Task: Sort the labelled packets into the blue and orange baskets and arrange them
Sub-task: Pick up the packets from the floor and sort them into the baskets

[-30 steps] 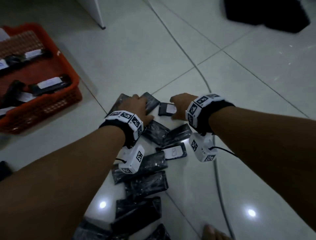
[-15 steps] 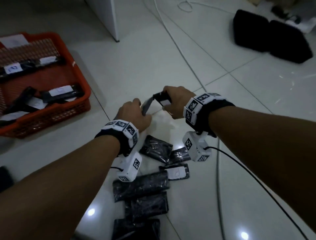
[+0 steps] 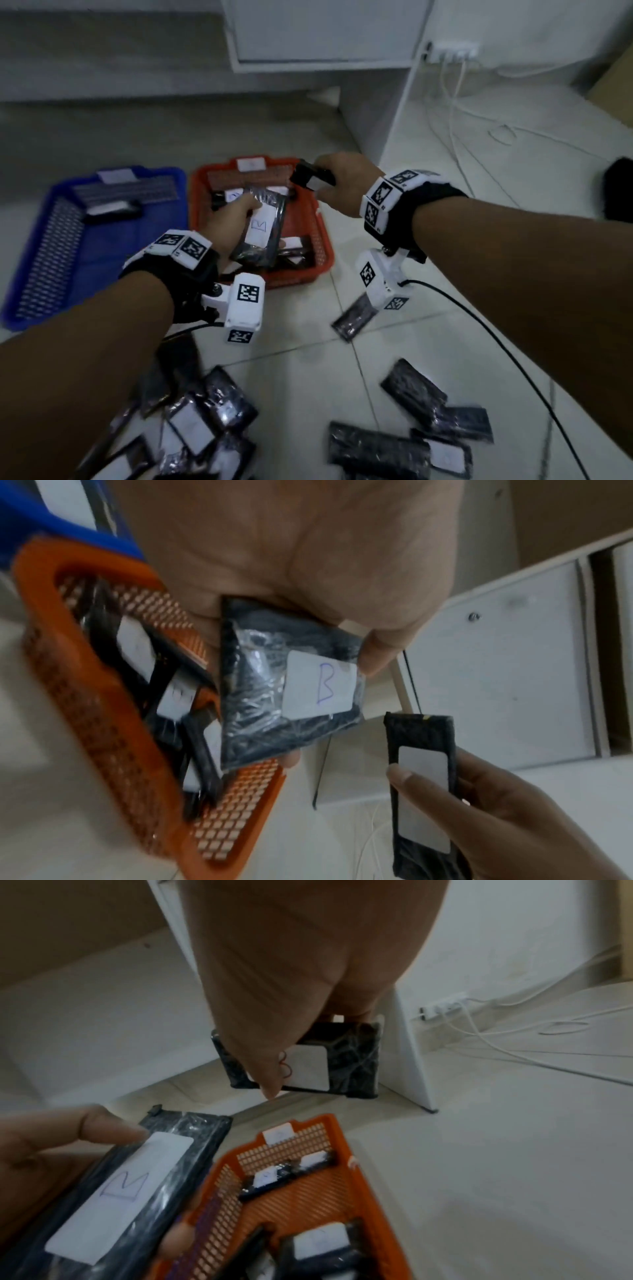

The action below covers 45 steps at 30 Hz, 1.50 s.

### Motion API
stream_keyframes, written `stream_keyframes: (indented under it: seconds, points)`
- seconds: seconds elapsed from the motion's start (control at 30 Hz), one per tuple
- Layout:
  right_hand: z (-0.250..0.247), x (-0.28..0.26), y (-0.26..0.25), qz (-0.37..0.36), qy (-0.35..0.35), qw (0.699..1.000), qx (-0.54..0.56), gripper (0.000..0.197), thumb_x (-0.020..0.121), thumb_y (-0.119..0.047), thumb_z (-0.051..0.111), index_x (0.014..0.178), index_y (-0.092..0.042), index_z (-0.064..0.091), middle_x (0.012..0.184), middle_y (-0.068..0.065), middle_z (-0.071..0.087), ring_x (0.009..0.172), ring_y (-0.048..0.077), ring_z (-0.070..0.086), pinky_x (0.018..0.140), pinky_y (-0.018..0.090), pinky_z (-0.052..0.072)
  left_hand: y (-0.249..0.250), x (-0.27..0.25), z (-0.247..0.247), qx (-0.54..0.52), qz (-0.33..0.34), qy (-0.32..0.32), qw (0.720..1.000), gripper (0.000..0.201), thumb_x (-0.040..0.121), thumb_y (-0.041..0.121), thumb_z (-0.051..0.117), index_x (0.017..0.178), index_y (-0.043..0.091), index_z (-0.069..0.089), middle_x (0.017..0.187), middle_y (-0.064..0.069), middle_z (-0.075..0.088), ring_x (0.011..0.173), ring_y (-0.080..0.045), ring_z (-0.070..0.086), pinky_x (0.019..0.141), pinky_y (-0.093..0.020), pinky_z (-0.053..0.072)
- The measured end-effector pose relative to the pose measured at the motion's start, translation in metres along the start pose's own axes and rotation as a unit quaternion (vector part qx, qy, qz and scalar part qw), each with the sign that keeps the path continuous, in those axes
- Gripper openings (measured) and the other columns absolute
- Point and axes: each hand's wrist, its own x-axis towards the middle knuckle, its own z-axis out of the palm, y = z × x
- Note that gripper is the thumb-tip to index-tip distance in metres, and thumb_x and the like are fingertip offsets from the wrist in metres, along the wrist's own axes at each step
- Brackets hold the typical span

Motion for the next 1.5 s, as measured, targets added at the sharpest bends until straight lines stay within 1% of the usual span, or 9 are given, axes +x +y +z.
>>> stream_keyframes:
  seconds: [0.23,0.47,0.6,0.7,0.93,1.1,1.23,1.33,1.5]
  points:
    - [-0.021,0.065,-0.121,-0.056,-0.034,0.998,-0.015,0.033,0.087,-0.023,0.063,0.116,-0.007,0.062,0.113,0.013,0.065,0.104,0.031,0.062,0.082,0.032,0.048,0.022,-0.02,-0.112,0.312,0.135,0.087,0.936,0.034,0.089,0.037,0.063,0.077,0.008,0.052,0.067,-0.009,0.048,0.061,-0.022,0.049,0.061,-0.028,0.038]
    - [0.06,0.069,-0.129,-0.012,-0.099,0.995,0.0,0.048,0.094,-0.024,0.056,0.14,-0.018,0.043,0.139,0.007,0.048,0.127,0.026,0.047,0.096,0.031,0.037,-0.02,0.0,-0.131,0.379,0.142,0.092,0.91,0.032,0.09,0.04,0.056,0.066,0.02,0.047,0.06,0.0,0.05,0.057,-0.02,0.049,0.052,-0.025,0.033]
    - [0.108,0.061,-0.09,0.007,-0.152,0.988,-0.036,0.056,0.077,-0.017,0.072,0.128,-0.024,0.051,0.114,0.008,0.065,0.096,0.025,0.064,0.086,0.037,0.054,-0.051,0.024,-0.103,0.417,0.157,0.04,0.894,0.023,0.088,0.036,0.058,0.072,0.023,0.05,0.069,-0.002,0.056,0.064,-0.022,0.055,0.055,-0.026,0.039]
    - [0.126,0.049,-0.058,0.03,-0.159,0.985,-0.052,0.036,0.077,-0.024,0.069,0.111,-0.027,0.058,0.1,0.005,0.069,0.085,0.026,0.066,0.079,0.041,0.057,-0.061,0.036,-0.083,0.5,0.174,-0.006,0.848,0.011,0.079,0.028,0.063,0.084,0.028,0.054,0.077,-0.001,0.061,0.072,-0.023,0.06,0.062,-0.028,0.047]
    - [0.156,0.015,-0.008,0.053,-0.124,0.991,-0.001,0.041,0.087,-0.021,0.058,0.128,-0.023,0.051,0.116,0.009,0.063,0.099,0.03,0.061,0.083,0.037,0.052,-0.058,0.06,-0.048,0.628,0.236,-0.032,0.741,0.017,0.077,0.04,0.062,0.089,0.028,0.059,0.079,0.001,0.062,0.076,-0.025,0.061,0.064,-0.028,0.045]
    - [0.145,-0.024,0.007,0.048,0.0,0.999,0.022,0.061,0.088,-0.036,0.059,0.143,-0.026,0.036,0.141,0.005,0.045,0.127,0.028,0.044,0.104,0.048,0.034,-0.066,0.061,-0.029,0.681,0.359,0.055,0.636,0.058,0.075,0.033,0.065,0.13,0.017,0.052,0.124,-0.012,0.058,0.115,-0.034,0.05,0.095,-0.046,0.038]
    - [0.14,-0.081,0.044,0.086,0.086,0.991,0.058,0.041,0.09,-0.019,0.05,0.13,-0.022,0.05,0.124,0.006,0.053,0.116,0.028,0.051,0.098,0.046,0.041,-0.073,0.035,0.024,0.613,0.467,0.016,0.637,0.039,0.077,0.03,0.059,0.113,0.017,0.063,0.11,-0.008,0.063,0.104,-0.032,0.055,0.085,-0.042,0.045]
    - [0.141,-0.137,0.077,0.147,0.02,0.988,0.042,0.031,0.091,-0.023,0.053,0.121,-0.022,0.058,0.118,0.006,0.057,0.111,0.026,0.055,0.096,0.039,0.044,-0.097,0.01,0.076,0.547,0.508,-0.044,0.664,0.024,0.081,0.029,0.056,0.099,0.017,0.067,0.097,-0.004,0.062,0.09,-0.026,0.059,0.072,-0.036,0.048]
    - [0.16,-0.221,0.11,0.249,-0.127,0.96,0.003,0.042,0.08,-0.046,0.068,0.117,-0.028,0.061,0.121,0.0,0.058,0.111,0.021,0.056,0.088,0.03,0.045,-0.149,-0.018,0.138,0.582,0.371,-0.132,0.712,0.04,0.086,0.039,0.057,0.122,0.022,0.057,0.126,-0.003,0.054,0.115,-0.024,0.051,0.091,-0.039,0.047]
